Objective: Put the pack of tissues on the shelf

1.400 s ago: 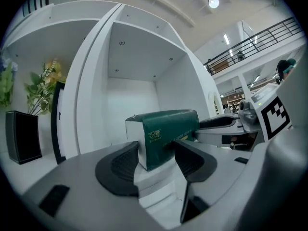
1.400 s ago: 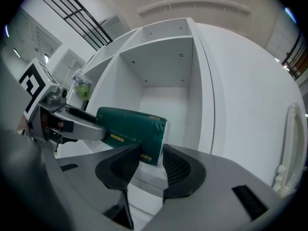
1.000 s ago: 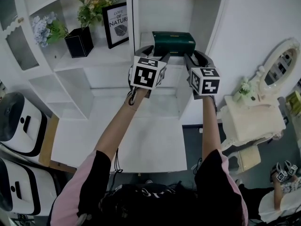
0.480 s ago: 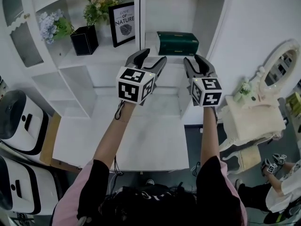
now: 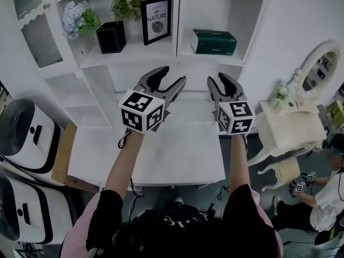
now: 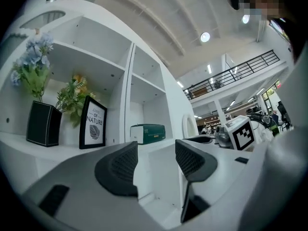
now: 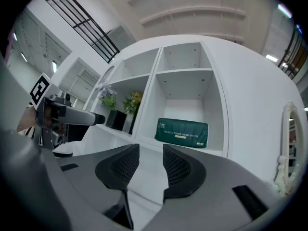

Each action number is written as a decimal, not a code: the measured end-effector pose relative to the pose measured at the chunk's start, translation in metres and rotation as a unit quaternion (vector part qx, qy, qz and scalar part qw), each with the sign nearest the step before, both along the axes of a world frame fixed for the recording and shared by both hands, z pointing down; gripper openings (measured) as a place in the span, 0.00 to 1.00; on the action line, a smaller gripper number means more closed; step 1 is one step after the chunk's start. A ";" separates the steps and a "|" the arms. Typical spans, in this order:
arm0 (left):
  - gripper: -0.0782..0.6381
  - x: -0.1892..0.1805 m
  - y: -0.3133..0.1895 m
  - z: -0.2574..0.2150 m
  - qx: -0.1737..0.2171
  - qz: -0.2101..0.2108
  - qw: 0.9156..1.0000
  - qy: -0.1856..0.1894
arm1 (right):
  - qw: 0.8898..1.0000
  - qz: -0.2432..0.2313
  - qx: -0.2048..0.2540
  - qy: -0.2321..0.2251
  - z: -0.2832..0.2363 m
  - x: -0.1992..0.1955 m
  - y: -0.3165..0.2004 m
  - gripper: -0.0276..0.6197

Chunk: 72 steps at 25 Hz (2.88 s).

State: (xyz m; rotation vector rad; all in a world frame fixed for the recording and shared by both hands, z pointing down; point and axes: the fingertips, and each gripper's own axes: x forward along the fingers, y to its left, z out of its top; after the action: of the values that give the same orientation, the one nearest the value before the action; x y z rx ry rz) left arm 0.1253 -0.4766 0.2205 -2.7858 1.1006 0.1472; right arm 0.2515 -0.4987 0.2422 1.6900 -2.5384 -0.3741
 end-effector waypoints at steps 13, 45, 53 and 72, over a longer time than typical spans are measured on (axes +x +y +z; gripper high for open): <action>0.46 -0.076 0.104 0.079 -0.014 0.050 0.998 -0.026 | 0.998 -0.034 -0.049 0.002 0.055 -0.096 0.085 0.29; 0.40 -0.238 0.304 0.232 -0.141 0.014 0.990 -0.017 | 0.972 -0.114 -0.189 -0.076 0.208 -0.259 0.296 0.15; 0.27 -0.252 0.327 0.262 -0.179 -0.016 0.984 -0.006 | 0.962 -0.130 -0.229 -0.075 0.245 -0.261 0.325 0.15; 0.18 -0.211 0.379 0.308 -0.250 -0.058 0.966 -0.012 | 0.947 -0.158 -0.276 -0.050 0.282 -0.219 0.364 0.13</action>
State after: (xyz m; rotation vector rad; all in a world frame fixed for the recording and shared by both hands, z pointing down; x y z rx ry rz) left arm -0.0857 -0.0974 0.5286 -3.1212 1.4649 -0.2073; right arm 0.0325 -0.1347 0.5237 1.1280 -2.6361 0.3924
